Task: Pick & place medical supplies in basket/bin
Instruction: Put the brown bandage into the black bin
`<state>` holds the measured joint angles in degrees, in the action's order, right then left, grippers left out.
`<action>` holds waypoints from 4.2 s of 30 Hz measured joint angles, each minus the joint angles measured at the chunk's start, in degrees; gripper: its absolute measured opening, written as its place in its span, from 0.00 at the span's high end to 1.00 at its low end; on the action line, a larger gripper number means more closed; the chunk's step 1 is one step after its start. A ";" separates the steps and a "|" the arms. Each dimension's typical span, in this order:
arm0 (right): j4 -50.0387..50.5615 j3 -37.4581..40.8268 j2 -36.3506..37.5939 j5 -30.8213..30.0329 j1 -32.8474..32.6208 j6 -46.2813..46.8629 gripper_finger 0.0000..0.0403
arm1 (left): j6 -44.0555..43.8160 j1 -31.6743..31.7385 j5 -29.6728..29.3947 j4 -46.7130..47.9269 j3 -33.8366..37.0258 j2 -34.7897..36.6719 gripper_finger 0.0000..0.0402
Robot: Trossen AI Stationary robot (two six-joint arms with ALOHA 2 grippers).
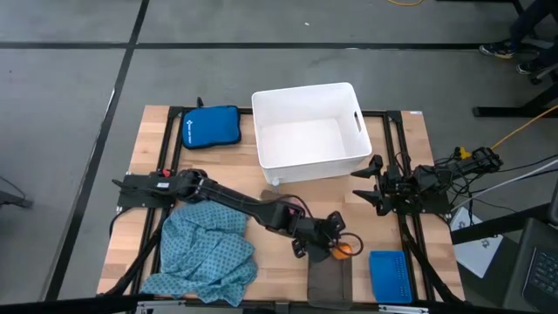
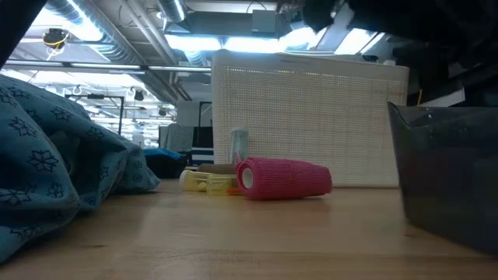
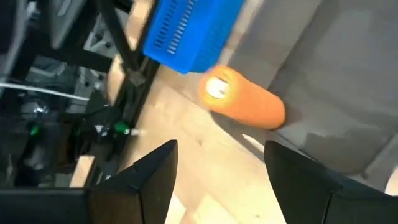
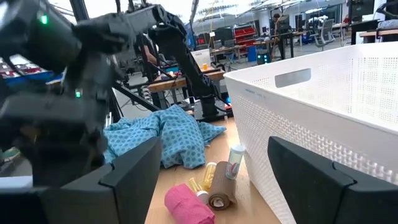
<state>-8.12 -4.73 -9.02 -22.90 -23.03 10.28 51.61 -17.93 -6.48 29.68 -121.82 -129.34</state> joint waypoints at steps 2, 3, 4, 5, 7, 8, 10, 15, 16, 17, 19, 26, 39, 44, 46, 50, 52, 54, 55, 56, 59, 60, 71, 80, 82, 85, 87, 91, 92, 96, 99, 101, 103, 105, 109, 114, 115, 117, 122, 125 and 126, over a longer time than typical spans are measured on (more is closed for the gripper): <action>0.23 0.00 -0.02 -0.01 -0.02 0.29 0.26 | -2.13 0.00 -2.34 2.81 0.00 1.22 0.41; 0.24 0.00 -0.02 0.01 0.00 0.56 0.26 | -3.19 0.07 -3.66 4.30 0.00 1.70 0.41; 0.45 0.00 -0.02 0.16 0.00 0.91 0.26 | -4.20 0.28 -4.85 5.73 0.00 2.31 0.41; 0.63 0.00 -0.02 0.24 0.00 1.07 0.26 | -5.58 0.49 -5.74 7.99 0.00 2.90 0.41; 0.57 0.00 -0.02 0.44 -0.07 1.15 0.26 | -8.74 1.24 -6.74 12.74 0.00 3.92 0.41; 0.57 0.00 -0.02 0.44 -0.07 1.30 0.26 | -10.60 1.76 -6.94 15.17 0.00 4.18 0.41; 0.56 0.00 -0.02 0.51 -0.07 1.30 0.26 | -14.55 2.94 -7.43 21.16 0.00 4.26 0.41; 0.54 0.00 -0.02 1.05 -0.07 1.36 0.26 | -25.21 7.08 -6.26 31.53 3.14 4.21 0.41; 0.54 0.00 -0.02 1.05 -0.07 1.34 0.26 | -26.85 7.90 -5.35 31.81 4.87 4.22 0.41; 0.53 0.00 -0.02 1.05 -0.07 1.34 0.26 | -28.26 8.66 -4.49 32.11 6.64 4.20 0.41; 0.54 0.00 -0.02 1.05 -0.07 1.39 0.26 | -30.59 9.92 -3.02 32.03 9.80 3.94 0.41; 0.52 0.00 -0.02 1.03 -0.07 1.47 0.26 | -39.11 12.01 3.98 25.46 17.88 4.07 0.41; 0.54 0.00 -0.02 0.85 -0.07 2.37 0.26 | -37.76 11.92 -0.43 25.52 16.01 4.07 0.41; 0.54 0.00 -0.02 0.85 -0.07 2.37 0.26 | -34.05 11.23 -3.66 29.76 15.98 4.07 0.41; 0.54 0.00 -0.02 0.85 -0.07 2.37 0.26 | -33.94 11.01 -3.60 31.34 15.98 4.07 0.41; 0.57 0.00 -0.02 0.85 -0.07 2.37 0.26 | -33.35 10.19 -3.16 33.03 15.98 4.05 0.41; 0.57 0.00 -0.02 0.86 -0.07 2.37 0.26 | -32.88 9.90 -3.00 33.59 16.03 4.05 0.41; 0.64 0.00 -0.02 0.87 -0.07 2.63 0.26 | -31.45 9.72 -2.97 33.57 16.42 4.05 0.41; 0.67 0.00 -0.02 0.87 -0.07 2.65 0.26 | -30.95 9.72 -2.99 33.60 16.46 4.02 0.41; 0.67 0.00 -0.02 0.87 -0.07 2.72 0.26 | -30.71 9.77 -3.02 33.54 16.46 4.00 0.41; 0.91 0.00 -0.02 0.87 -0.07 2.76 0.26 | -29.91 10.00 -3.02 33.53 16.46 4.00 0.41; 0.92 0.00 -0.02 0.87 -0.07 2.76 0.26 | -29.73 10.16 -2.99 33.52 16.46 4.00 0.41; 1.11 0.00 -0.02 1.29 -0.05 2.76 0.26 | -26.86 12.11 0.94 33.19 16.46 4.00 0.41; 1.13 0.00 -0.02 1.36 -0.06 2.76 0.26 | -26.17 11.97 1.49 33.09 16.43 3.57 0.41; 1.13 0.00 -0.02 1.38 -0.07 2.76 0.26 | -26.07 12.00 1.46 33.28 16.47 3.30 0.42; 1.16 0.00 -0.02 1.49 -0.07 2.76 0.26 | -25.53 12.00 0.97 33.20 16.44 2.67 0.42; 1.25 0.00 -0.02 1.46 -0.07 2.76 0.26 | -25.45 11.93 0.16 33.51 16.46 2.58 0.42; 1.45 0.00 -0.02 1.46 -0.06 2.76 0.26 | -25.42 11.95 -0.04 33.47 16.44 2.58 0.47; 1.47 0.00 -0.02 1.46 -0.06 2.76 0.26 | -25.40 11.98 -0.12 33.50 16.46 2.58 0.49; 1.46 0.00 -0.02 1.46 -0.04 2.76 0.26 | -25.42 12.04 -1.26 33.47 16.44 2.58 0.63; 1.46 0.00 -0.02 1.46 -0.04 2.76 0.26 | -25.52 12.04 -1.51 33.47 16.44 2.65 0.74; 1.46 0.00 -0.02 1.46 -0.07 2.76 0.26 | -25.71 12.04 -1.49 33.55 16.44 2.92 0.79; 1.46 0.00 -0.02 1.44 -0.04 2.76 0.26 | -26.02 12.04 -1.50 33.54 16.44 3.29 0.82; 1.46 0.00 -0.02 1.44 -0.04 2.76 0.26 | -26.13 11.99 -1.49 33.60 16.45 3.74 0.84; 1.46 -0.01 -0.02 1.42 -0.05 2.76 0.26 | -26.77 11.08 -2.96 35.67 14.43 4.23 0.84; 1.57 0.00 -0.02 1.29 -0.04 2.76 0.26 | -26.84 9.54 -4.27 37.00 9.91 4.85 0.84; 1.59 0.00 -0.02 1.29 -0.04 2.76 0.26 | -27.00 9.24 -4.16 36.90 8.47 4.85 0.84; 1.64 0.00 -0.02 1.29 -0.06 2.76 0.26 | -27.38 8.47 -3.52 37.53 5.34 4.85 0.84; 1.79 0.00 -0.02 1.30 -0.05 2.76 0.26 | -27.43 6.64 0.06 37.71 -3.04 4.90 0.84; 1.79 0.00 0.00 1.31 -0.06 2.78 0.26 | -27.43 5.79 3.51 37.17 -8.26 4.88 0.84; 1.79 0.00 -0.01 1.31 -0.04 2.76 0.26 | -27.54 5.64 5.80 36.05 -9.73 4.91 0.84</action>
<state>-6.33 -4.73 -9.03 -21.58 -23.07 13.04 24.08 -12.29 -0.68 65.73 -131.55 -124.43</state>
